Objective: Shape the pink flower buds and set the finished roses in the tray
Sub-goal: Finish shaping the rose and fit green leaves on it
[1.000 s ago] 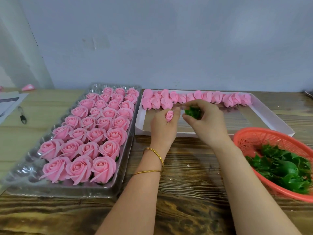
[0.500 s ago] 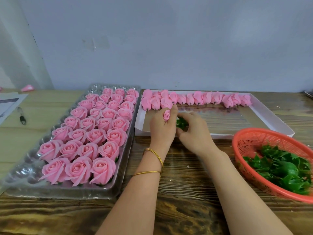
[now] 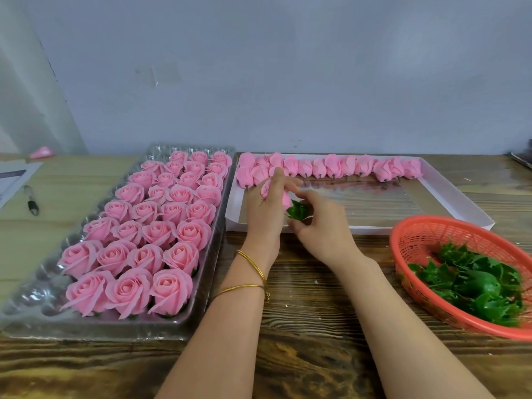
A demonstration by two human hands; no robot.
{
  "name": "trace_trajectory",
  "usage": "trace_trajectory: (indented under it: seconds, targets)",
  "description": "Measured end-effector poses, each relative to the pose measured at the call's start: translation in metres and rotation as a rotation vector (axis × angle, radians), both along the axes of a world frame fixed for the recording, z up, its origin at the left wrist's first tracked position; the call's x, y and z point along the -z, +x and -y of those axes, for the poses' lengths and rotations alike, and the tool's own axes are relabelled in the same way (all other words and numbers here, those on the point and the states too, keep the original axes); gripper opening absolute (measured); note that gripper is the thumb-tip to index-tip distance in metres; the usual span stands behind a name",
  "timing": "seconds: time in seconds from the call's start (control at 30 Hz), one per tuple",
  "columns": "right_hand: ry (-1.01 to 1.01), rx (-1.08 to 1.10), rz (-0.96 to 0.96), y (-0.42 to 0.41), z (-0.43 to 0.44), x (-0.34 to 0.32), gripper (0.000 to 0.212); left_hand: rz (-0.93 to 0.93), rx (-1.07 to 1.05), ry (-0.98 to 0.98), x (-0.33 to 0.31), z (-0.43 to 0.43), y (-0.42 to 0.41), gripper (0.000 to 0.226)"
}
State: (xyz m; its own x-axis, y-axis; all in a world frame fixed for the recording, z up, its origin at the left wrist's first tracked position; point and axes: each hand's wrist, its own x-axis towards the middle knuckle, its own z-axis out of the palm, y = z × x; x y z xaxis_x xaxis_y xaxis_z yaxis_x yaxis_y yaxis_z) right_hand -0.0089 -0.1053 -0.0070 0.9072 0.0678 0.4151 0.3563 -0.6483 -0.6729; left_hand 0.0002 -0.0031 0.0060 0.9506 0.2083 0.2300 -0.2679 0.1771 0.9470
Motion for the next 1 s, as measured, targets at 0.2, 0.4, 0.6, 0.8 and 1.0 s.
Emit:
trace_trajectory:
  seconds: [0.2,0.4,0.6,0.8,1.0]
  targets:
    - [-0.034,0.005,0.002,0.0022,0.001,0.0013,0.047,-0.044,0.035,-0.134,-0.0054,-0.0032,0.0009,0.054]
    - [-0.048,0.01,0.022,0.003,0.0022,0.0018,0.047,-0.053,0.047,-0.213,-0.0058,-0.0045,0.0025,0.053]
    - [-0.046,-0.012,0.053,0.0028,0.0016,0.0021,0.044,-0.072,0.062,-0.25,-0.0043,-0.006,0.0043,0.049]
    - [0.014,-0.032,0.102,0.0002,-0.0026,-0.0004,0.043,-0.097,0.062,-0.175,-0.0021,-0.0023,0.0025,0.046]
    - [0.085,-0.063,0.057,0.0001,-0.0042,-0.0039,0.046,-0.095,0.064,-0.166,-0.0006,-0.0009,0.0018,0.049]
